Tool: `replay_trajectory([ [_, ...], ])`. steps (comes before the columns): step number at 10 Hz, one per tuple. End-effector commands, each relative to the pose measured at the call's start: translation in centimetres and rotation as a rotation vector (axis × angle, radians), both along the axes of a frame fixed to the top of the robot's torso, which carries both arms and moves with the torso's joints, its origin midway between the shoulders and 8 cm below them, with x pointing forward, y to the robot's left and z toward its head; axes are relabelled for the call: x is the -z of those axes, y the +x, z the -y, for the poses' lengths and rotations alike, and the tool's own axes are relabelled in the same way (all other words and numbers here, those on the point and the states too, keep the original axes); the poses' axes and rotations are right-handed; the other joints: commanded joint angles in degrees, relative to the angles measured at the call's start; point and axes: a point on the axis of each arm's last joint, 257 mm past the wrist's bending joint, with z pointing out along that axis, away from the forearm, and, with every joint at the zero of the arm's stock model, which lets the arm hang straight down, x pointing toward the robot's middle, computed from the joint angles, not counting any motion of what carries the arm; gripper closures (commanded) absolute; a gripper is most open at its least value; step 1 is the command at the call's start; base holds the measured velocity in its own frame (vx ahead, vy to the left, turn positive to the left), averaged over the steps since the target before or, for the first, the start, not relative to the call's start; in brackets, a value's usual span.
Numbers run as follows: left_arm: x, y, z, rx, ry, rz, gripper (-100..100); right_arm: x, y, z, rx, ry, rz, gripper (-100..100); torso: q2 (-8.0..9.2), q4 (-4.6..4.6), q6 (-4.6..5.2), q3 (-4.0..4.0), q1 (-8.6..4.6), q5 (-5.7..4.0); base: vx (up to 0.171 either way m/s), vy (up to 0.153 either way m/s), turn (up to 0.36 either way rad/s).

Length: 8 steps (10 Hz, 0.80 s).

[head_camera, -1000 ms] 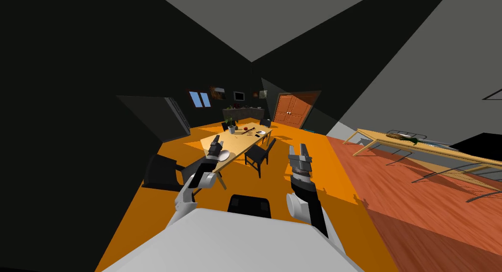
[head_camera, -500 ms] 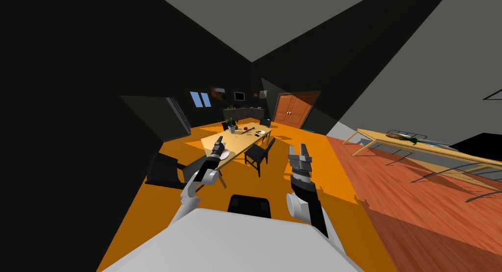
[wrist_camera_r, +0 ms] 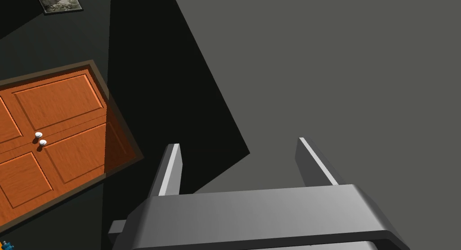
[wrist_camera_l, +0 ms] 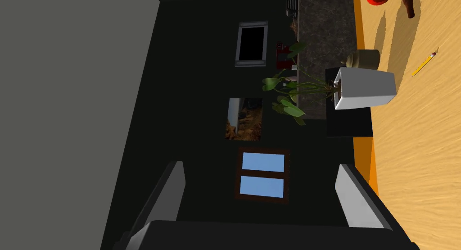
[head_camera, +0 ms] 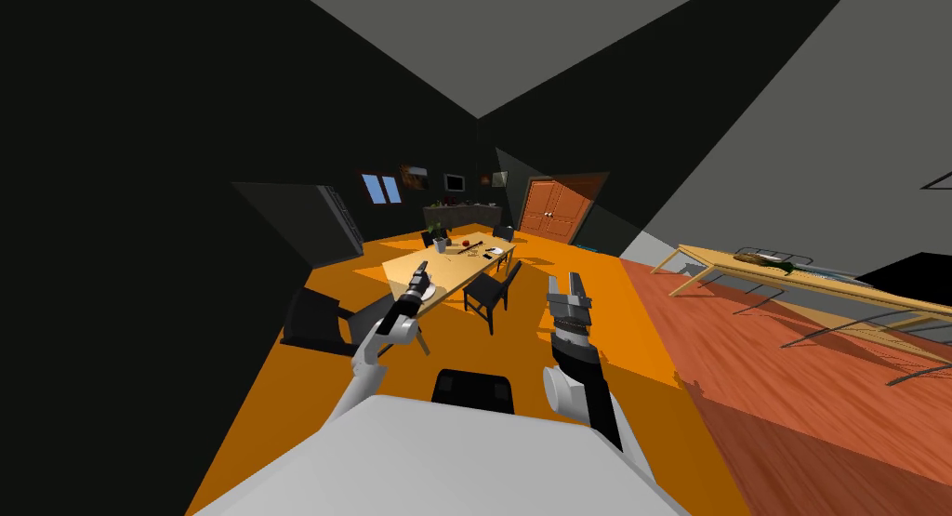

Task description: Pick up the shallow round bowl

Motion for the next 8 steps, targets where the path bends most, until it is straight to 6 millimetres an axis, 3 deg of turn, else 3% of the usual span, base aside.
replay_trajectory([
  [1, 1.2, 0.4, 0.0, 0.002, -0.009, -0.047, -100, 0.0, 0.0, 0.0, 0.000, 0.000, 0.000, 0, 0.00, 0.00, 0.00, 0.00, 0.00, 0.00, -0.020, -0.016, 0.006],
  [8, 7.9, 2.7, 0.5, 0.014, -0.066, -0.271, -100, 0.0, 0.0, 0.0, 0.000, 0.000, 0.000, 0, -0.05, -0.01, -0.01, -0.03, 0.04, 0.00, -0.009, -0.010, 0.013],
])
